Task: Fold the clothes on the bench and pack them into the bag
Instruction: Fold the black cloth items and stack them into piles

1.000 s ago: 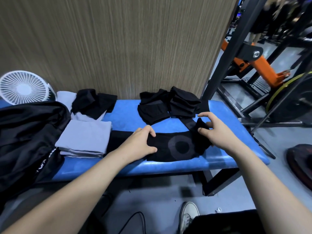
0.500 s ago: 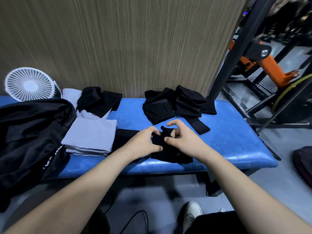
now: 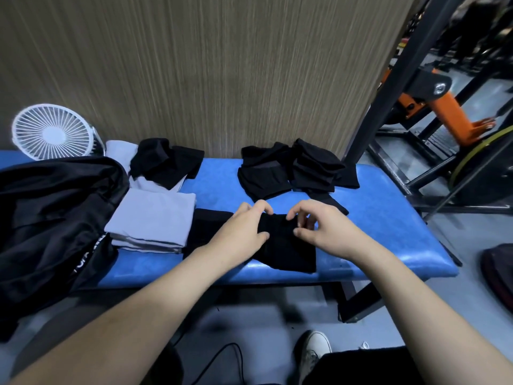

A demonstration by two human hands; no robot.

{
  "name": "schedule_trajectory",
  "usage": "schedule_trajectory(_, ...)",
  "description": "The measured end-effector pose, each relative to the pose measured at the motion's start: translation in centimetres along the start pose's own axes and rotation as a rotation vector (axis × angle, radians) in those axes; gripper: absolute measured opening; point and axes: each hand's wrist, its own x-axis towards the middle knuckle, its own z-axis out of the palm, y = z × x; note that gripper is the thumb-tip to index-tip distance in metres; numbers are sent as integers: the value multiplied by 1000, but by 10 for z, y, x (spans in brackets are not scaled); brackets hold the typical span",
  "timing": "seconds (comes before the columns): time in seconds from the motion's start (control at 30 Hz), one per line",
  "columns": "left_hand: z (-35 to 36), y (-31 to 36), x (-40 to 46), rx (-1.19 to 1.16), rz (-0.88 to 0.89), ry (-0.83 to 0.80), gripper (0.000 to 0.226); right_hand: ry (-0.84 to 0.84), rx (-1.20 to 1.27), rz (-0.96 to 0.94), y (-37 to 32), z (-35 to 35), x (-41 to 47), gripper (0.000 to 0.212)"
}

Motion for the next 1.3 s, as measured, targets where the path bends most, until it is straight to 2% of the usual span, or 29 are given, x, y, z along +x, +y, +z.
schedule_trajectory(0.13,0,3,-6,224,127,127,41,-181,-97,38,9,0,-2,40)
schedule_trajectory(0.2,-2,3,-6,363,238,188,32,-192,-129,35,9,5,0,46)
schedule_trajectory(0.27,-5,2,-7,436,282,163,20,-179,-160,18,7,10,3,50)
schedule_trajectory(0.37,-5,-2,-7,487,229,107,35,-183,-194,7,2,15,9,53)
schedule_trajectory(0.57,-15,-11,-9,594,200,49,46,-171,-261,-34,-3,23,18,60)
schedule_trajectory(0.73,-19,-14,-9,594,177,45,48,-202,-225,-35,-2,22,23,59)
schedule_trajectory(0.83,-19,-15,-6,545,160,35,42,-208,-134,-22,2,19,25,50)
schedule_trajectory(0.97,-20,-15,6,448,133,129,24,-90,91,19,3,10,29,22)
schedule_trajectory(1.1,-19,-11,30,365,89,280,11,118,-15,0,16,9,44,6)
schedule_trajectory(1.2,-17,-11,47,316,3,340,10,193,-105,-12,29,13,59,14)
schedule_trajectory(1.3,-13,-15,61,335,-142,340,20,268,-185,-77,32,18,76,29)
